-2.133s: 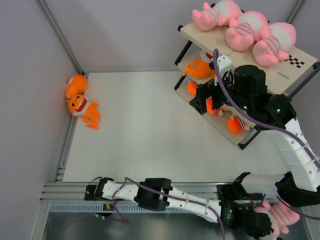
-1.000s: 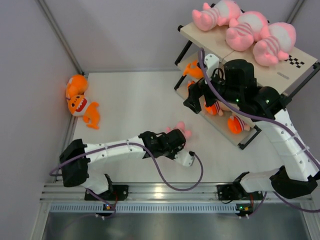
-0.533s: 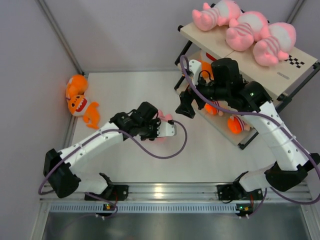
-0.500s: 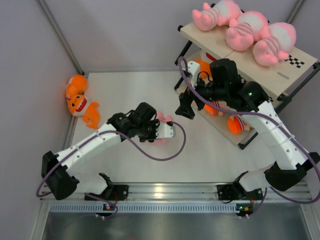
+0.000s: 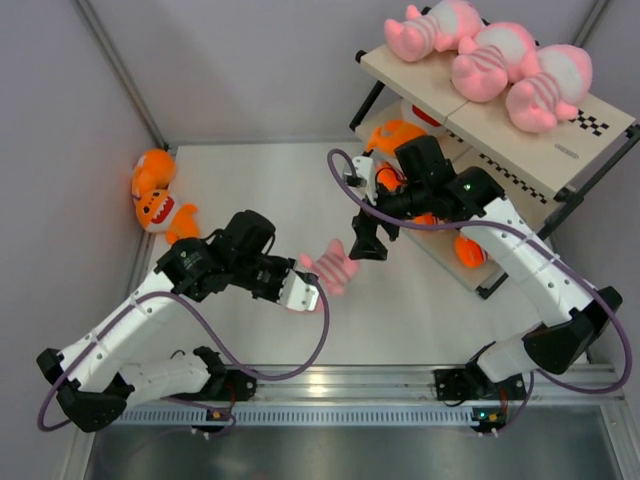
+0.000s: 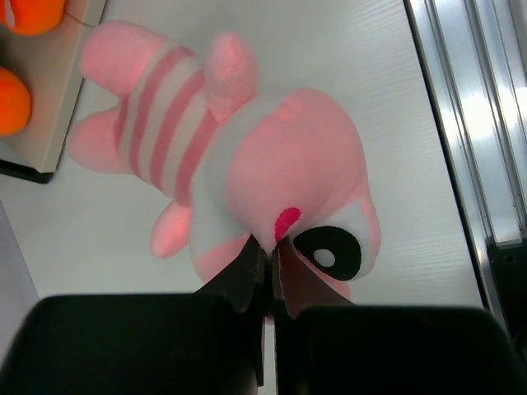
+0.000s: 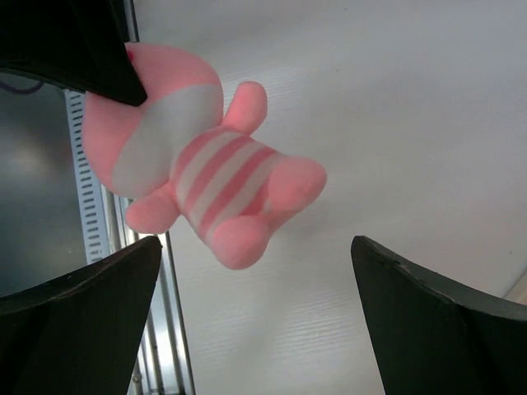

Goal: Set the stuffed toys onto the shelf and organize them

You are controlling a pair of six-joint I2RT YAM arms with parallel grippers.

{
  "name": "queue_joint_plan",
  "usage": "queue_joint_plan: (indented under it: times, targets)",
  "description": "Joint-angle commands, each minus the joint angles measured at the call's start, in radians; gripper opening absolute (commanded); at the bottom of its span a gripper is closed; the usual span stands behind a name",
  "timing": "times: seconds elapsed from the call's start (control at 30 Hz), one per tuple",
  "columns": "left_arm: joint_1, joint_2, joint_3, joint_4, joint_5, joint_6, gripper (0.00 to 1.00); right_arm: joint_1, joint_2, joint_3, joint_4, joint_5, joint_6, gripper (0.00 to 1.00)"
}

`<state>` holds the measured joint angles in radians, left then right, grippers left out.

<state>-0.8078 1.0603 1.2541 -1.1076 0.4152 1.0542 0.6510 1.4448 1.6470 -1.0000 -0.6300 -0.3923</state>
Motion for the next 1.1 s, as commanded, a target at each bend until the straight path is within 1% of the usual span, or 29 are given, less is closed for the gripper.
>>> queue_joint_plan:
  times: [0.0, 0.1, 0.27, 0.4, 0.53, 0.6, 0.63, 0.7, 0.73, 0.77, 0.8, 0.83, 0.87, 0.93, 0.97, 1.0, 1.03, 1.07]
  targets:
    - [-0.004, -0.011, 0.044, -0.032, 0.093, 0.096, 0.00, -0.016, 0.003, 0.008, 0.008, -0.056, 0.006, 0.99]
    - [-0.005, -0.008, 0.060, -0.032, 0.057, 0.134, 0.00, -0.017, 0.026, 0.001, 0.020, -0.020, 0.007, 0.99]
    - [-0.008, -0.034, 0.076, -0.032, 0.066, 0.173, 0.00, -0.021, 0.074, 0.033, 0.079, -0.048, 0.010, 0.99]
    - [-0.011, -0.039, 0.079, -0.032, 0.071, 0.178, 0.00, -0.027, 0.132, 0.045, 0.121, -0.109, 0.052, 0.99]
    - [-0.013, -0.043, 0.077, -0.032, 0.066, 0.178, 0.00, -0.030, 0.170, 0.033, 0.123, -0.154, 0.059, 0.99]
    - [-0.013, -0.045, 0.073, -0.032, 0.062, 0.179, 0.00, -0.028, 0.172, 0.008, 0.139, -0.183, 0.061, 0.97]
    - [-0.013, -0.045, 0.068, -0.032, 0.062, 0.181, 0.00, -0.030, 0.172, 0.002, 0.143, -0.192, 0.067, 0.94]
    - [-0.013, -0.048, 0.062, -0.032, 0.053, 0.181, 0.00, -0.028, 0.178, 0.002, 0.141, -0.215, 0.081, 0.69]
    - [-0.013, -0.049, 0.061, -0.032, 0.048, 0.179, 0.00, -0.028, 0.183, 0.008, 0.114, -0.218, 0.079, 0.57]
    - [-0.013, -0.048, 0.061, -0.031, 0.034, 0.175, 0.00, -0.028, 0.183, 0.013, 0.101, -0.221, 0.079, 0.36]
    - [-0.013, -0.049, 0.061, -0.031, 0.027, 0.167, 0.00, -0.028, 0.178, 0.013, 0.095, -0.223, 0.081, 0.27]
    - [-0.013, -0.051, 0.062, -0.031, 0.017, 0.162, 0.00, -0.028, 0.164, 0.010, 0.084, -0.223, 0.082, 0.09]
    - [-0.013, -0.051, 0.062, -0.015, -0.015, 0.135, 0.00, -0.028, 0.154, 0.002, 0.084, -0.221, 0.098, 0.00]
    - [-0.013, -0.054, 0.062, 0.026, -0.061, 0.084, 0.00, -0.027, 0.121, -0.004, 0.090, -0.197, 0.122, 0.00]
    - [-0.011, -0.053, 0.061, 0.044, -0.105, 0.043, 0.02, -0.027, 0.109, -0.003, 0.096, -0.183, 0.157, 0.00]
    - [-0.013, -0.056, 0.062, 0.086, -0.130, 0.021, 0.08, -0.027, 0.098, 0.005, 0.100, -0.142, 0.179, 0.00]
    - [-0.011, -0.057, 0.062, 0.107, -0.151, -0.005, 0.32, -0.028, 0.074, 0.011, 0.109, -0.116, 0.203, 0.00]
    - [-0.011, -0.062, 0.065, 0.124, -0.165, -0.049, 0.49, -0.027, 0.063, 0.029, 0.127, -0.084, 0.258, 0.00]
